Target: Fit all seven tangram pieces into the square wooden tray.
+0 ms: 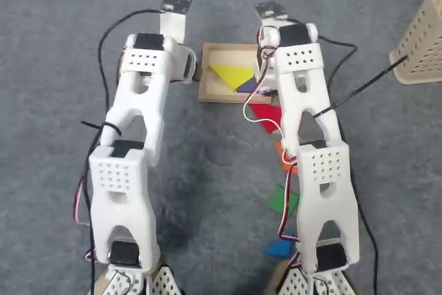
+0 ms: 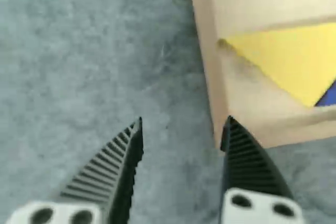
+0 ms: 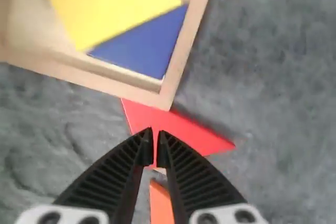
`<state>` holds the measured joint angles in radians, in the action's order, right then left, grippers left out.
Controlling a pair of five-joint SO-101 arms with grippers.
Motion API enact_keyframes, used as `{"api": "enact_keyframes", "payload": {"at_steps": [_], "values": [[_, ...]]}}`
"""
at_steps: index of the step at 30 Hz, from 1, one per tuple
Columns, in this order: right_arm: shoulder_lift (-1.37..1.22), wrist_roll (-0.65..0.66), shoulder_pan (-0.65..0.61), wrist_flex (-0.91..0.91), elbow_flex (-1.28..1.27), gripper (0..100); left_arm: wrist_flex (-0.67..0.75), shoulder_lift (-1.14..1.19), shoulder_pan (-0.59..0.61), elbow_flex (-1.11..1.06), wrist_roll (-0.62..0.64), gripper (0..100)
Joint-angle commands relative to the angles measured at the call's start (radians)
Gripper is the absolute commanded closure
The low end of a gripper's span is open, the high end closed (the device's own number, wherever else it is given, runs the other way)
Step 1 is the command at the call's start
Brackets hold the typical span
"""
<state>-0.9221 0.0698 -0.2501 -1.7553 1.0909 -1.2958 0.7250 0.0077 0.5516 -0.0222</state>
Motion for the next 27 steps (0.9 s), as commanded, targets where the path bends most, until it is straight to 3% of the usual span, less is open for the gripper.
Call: {"api": "enact_keyframes", "payload": {"at_steps": [1,11,15,21,25,27], "values": [[0.079,0.015,0.024,-0.044,-0.006,98.8,0.014,0.048,-0.026,0.114,0.048,77],[0.077,0.014,0.113,-0.039,-0.009,98.8,-0.002,0.361,-0.057,0.4,0.098,77],[0.077,0.014,0.111,-0.039,-0.009,98.8,-0.123,0.448,-0.06,0.561,0.098,79],[0.076,0.02,0.117,-0.039,-0.011,98.8,-0.318,0.555,-0.063,0.76,0.021,100],[0.076,0.015,0.151,-0.039,-0.051,98.8,-0.462,0.594,-0.063,0.865,-0.061,99],[0.077,0.02,0.174,-0.039,-0.077,99.0,-0.462,0.595,-0.044,0.868,-0.068,99]]}}
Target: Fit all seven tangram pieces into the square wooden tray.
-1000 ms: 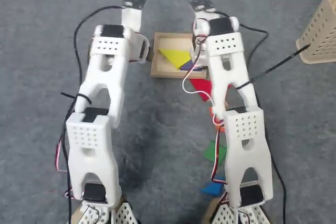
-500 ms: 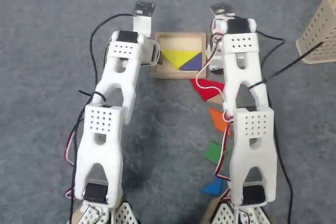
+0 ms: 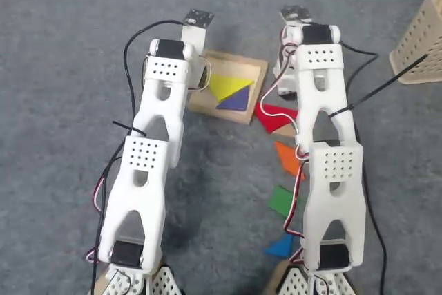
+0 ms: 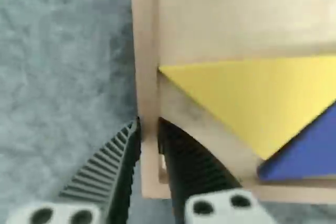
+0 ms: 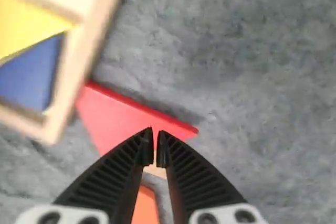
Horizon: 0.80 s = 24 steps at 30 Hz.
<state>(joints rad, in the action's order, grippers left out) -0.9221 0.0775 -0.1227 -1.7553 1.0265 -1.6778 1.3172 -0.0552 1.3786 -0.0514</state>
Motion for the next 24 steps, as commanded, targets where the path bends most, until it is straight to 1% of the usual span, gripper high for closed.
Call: {"api": "enact_keyframes", "payload": {"at_steps": [1,4,7,9,16,20,23,24], "values": [[0.081,0.012,0.062,-0.039,-0.023,99.0,-0.08,-0.002,0.032,0.042,-0.038,99],[0.085,0.012,0.114,-0.039,-0.043,99.1,-0.081,-0.046,0.071,0.039,-0.043,99],[0.085,0.012,0.153,-0.039,-0.044,99.1,-0.081,-0.137,0.1,0.027,-0.089,99],[0.09,0.009,0.166,-0.039,-0.044,99.1,-0.083,-0.226,0.106,-0.028,-0.115,99],[0.09,0.008,0.171,-0.041,-0.043,98.9,-0.081,-0.681,0.11,-0.46,-0.16,99],[0.105,0.008,0.171,-0.041,-0.038,98.9,-0.078,-0.948,0.104,-0.651,-0.209,99],[0.16,0.011,0.183,-0.042,-0.044,99.0,-0.078,-1.097,0.08,-0.783,-0.216,99],[0.182,0.014,0.188,-0.044,-0.046,99.0,-0.075,-1.129,0.068,-0.829,-0.236,99]]}}
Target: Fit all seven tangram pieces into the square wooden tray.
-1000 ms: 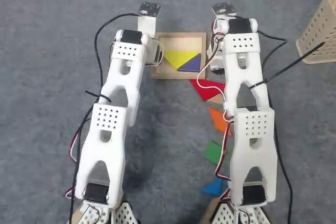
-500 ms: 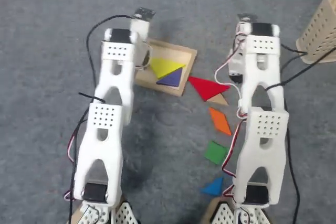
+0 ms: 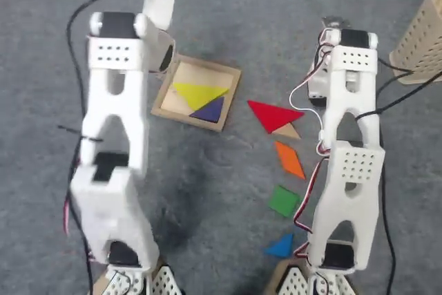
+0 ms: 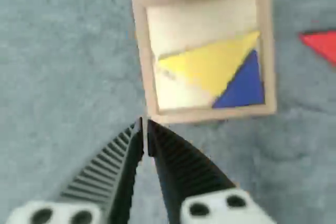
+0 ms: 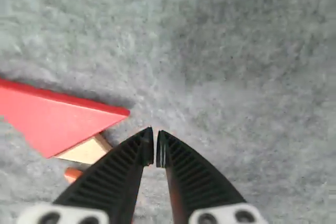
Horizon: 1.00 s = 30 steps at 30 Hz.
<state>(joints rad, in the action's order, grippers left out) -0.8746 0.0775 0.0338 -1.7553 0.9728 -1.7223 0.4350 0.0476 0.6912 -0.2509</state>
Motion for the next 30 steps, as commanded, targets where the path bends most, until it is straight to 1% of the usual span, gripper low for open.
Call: {"api": "enact_keyframes", "payload": {"at_steps": [1,3,5,9,12,15,18,21,25,27,30], "values": [[0.159,0.015,0.041,-0.044,-0.002,99.0,-0.02,-0.27,-0.04,-0.176,-0.055,99],[0.216,0.015,0.059,-0.044,-0.046,99.0,0.02,-0.295,-0.038,-0.223,-0.057,99],[0.282,0.017,0.064,-0.044,-0.127,98.9,0.052,-0.293,-0.012,-0.248,-0.038,99],[0.421,0.032,0.048,-0.038,-0.307,98.9,0.133,-0.242,0.018,-0.289,-0.034,98],[0.516,0.04,0.042,-0.025,-0.427,98.9,0.209,-0.155,0.051,-0.289,-0.011,93],[0.608,0.04,0.05,0.038,-0.592,98.9,0.287,-0.055,0.072,-0.288,0.009,88],[0.719,0.043,0.051,0.137,-0.825,98.9,0.345,0.046,0.074,-0.283,0.009,86],[0.868,0.048,0.051,0.282,-1.105,98.8,0.348,0.149,0.074,-0.213,0.015,86],[1.098,0.12,0.053,0.456,-1.473,98.8,0.311,0.272,0.094,-0.068,0.015,86],[1.211,0.16,0.067,0.522,-1.64,98.8,0.285,0.331,0.101,0.004,0.015,86],[1.36,0.221,0.107,0.584,-1.823,98.7,0.239,0.425,0.107,0.116,0.012,86]]}}
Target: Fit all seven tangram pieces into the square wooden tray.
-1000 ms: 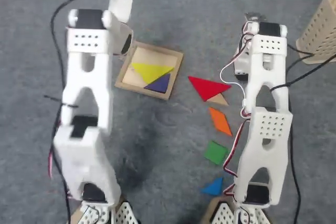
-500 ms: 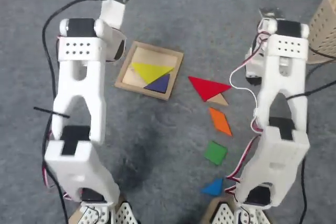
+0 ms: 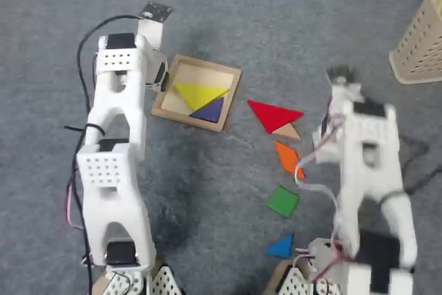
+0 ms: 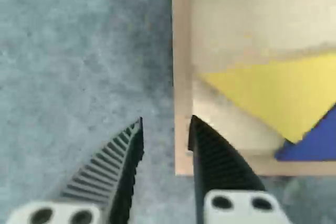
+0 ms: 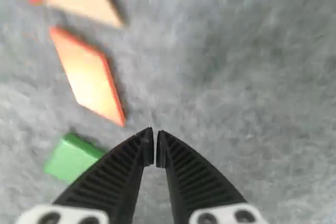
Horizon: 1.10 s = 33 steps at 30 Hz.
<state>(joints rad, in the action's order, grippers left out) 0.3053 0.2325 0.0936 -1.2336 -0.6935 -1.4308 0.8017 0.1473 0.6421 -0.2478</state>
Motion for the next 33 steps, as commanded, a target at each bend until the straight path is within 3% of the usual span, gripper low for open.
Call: {"api": "enact_keyframes", "payload": {"at_steps": [1,9,19,29,33], "values": [[0.223,0.086,0.064,0.071,-0.204,98.7,-0.071,0.091,0.008,0.2,0.009,86],[0.397,0.221,0.186,0.131,-0.457,95.0,-0.204,0.336,0.009,0.467,0.008,86],[0.433,0.23,0.251,0.252,-0.608,95.0,-0.325,0.493,-0.012,0.693,0.006,94],[0.433,0.229,0.26,0.255,-0.609,94.8,-0.331,0.466,-0.014,0.644,0.006,99],[0.433,0.229,0.26,0.255,-0.609,94.6,-0.331,0.331,-0.023,0.435,-0.014,99]]}}
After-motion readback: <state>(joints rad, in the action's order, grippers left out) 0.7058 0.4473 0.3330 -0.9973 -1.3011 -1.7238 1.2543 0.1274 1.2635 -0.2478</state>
